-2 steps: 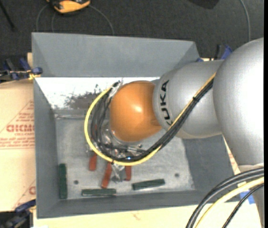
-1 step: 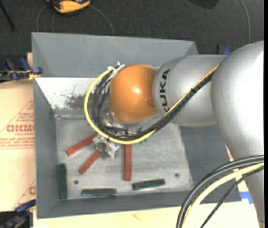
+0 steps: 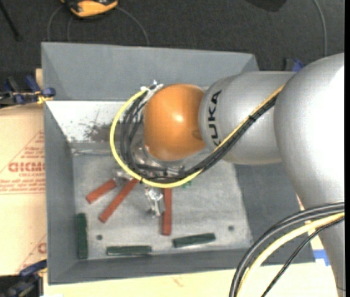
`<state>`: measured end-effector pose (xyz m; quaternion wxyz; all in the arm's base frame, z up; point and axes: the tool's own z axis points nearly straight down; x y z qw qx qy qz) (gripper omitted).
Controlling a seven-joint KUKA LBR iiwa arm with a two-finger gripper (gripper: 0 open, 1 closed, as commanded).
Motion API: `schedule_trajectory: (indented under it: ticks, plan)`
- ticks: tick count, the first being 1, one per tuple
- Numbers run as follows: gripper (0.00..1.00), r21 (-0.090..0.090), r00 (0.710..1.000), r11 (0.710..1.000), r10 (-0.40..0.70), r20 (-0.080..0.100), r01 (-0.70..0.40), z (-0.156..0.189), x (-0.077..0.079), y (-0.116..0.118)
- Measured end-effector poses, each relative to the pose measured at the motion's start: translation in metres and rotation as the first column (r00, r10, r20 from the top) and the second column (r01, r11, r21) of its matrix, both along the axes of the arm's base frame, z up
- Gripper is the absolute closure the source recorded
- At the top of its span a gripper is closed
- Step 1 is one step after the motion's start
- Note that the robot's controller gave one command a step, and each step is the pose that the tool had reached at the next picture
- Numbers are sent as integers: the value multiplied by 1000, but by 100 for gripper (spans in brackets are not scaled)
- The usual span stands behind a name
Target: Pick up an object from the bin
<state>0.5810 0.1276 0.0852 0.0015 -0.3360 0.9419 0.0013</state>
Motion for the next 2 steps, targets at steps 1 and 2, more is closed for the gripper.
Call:
schedule_trajectory:
  ticks: [1,2]
  plan:
    - [0,0,1000,1000,-1,0,1,0,0,0]
    - [0,-3,999,999,52,4,-52,-5,2,30]
